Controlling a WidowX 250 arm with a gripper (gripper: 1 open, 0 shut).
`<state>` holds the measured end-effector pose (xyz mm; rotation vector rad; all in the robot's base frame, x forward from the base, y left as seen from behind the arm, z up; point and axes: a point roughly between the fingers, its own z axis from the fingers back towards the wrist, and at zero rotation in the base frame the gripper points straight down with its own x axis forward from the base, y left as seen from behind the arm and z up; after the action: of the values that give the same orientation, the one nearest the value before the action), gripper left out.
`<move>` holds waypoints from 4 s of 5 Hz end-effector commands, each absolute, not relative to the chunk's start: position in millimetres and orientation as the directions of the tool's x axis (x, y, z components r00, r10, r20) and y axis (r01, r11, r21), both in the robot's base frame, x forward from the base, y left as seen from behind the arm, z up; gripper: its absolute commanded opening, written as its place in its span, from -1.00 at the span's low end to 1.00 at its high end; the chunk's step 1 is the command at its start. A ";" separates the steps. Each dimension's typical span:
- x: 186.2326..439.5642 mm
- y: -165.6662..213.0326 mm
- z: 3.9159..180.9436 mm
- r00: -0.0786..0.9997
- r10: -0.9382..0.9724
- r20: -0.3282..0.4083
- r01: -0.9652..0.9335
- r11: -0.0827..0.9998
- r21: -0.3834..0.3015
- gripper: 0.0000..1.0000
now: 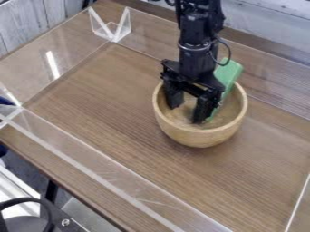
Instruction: Put the green block in the brown bowl
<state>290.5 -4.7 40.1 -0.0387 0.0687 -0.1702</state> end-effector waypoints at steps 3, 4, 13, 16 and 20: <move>297.4 16.2 107.0 0.981 -0.164 0.102 0.168 0.986 -0.026 1.00; 300.6 40.6 139.4 0.977 -0.129 0.170 0.129 0.992 0.010 1.00; 297.3 132.5 114.3 0.949 0.285 0.138 -0.304 0.941 0.150 1.00; 300.6 160.2 86.3 0.944 0.315 0.096 -0.329 0.917 0.225 -1.00; 333.4 98.2 61.7 0.959 0.263 0.103 -0.280 0.932 0.229 -1.00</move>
<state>322.8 93.3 45.3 0.2384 -0.0110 0.2641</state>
